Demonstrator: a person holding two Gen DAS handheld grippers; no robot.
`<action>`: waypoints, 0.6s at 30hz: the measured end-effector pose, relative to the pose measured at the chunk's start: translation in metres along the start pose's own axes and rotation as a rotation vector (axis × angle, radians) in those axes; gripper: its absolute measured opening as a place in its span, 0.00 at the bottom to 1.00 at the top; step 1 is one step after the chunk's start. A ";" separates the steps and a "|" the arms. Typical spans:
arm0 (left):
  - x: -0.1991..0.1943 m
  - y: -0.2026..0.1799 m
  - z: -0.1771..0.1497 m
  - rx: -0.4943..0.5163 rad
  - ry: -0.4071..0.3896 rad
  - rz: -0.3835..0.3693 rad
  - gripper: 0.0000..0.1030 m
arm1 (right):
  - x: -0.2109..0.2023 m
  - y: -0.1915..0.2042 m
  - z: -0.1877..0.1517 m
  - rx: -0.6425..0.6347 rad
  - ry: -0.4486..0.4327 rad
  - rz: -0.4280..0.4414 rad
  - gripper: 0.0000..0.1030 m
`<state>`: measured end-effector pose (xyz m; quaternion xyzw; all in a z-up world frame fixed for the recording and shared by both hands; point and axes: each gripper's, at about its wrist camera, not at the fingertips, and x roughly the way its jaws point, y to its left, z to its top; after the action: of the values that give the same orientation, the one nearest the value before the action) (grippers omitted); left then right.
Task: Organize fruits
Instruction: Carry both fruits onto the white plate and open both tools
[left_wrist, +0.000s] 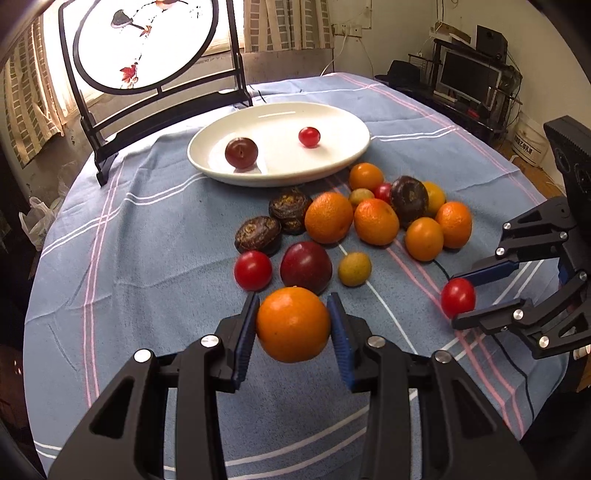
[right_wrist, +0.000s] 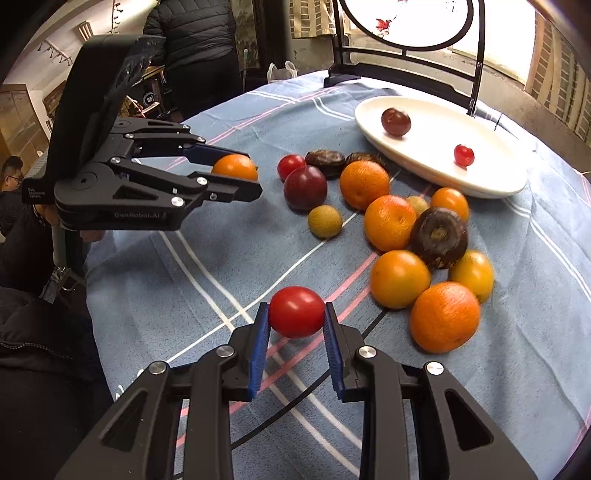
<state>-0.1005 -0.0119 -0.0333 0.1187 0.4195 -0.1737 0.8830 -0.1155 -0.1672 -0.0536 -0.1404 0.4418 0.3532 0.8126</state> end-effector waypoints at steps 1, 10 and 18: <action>-0.002 0.001 0.006 0.000 -0.011 0.006 0.36 | -0.003 -0.002 0.003 0.000 -0.011 -0.005 0.28; 0.000 0.015 0.087 -0.043 -0.128 0.057 0.36 | -0.041 -0.046 0.053 0.038 -0.174 -0.103 0.28; 0.043 0.017 0.143 -0.066 -0.138 0.135 0.36 | -0.038 -0.101 0.106 0.121 -0.246 -0.163 0.28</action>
<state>0.0320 -0.0559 0.0223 0.1050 0.3544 -0.1077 0.9229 0.0068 -0.1991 0.0290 -0.0820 0.3466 0.2735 0.8935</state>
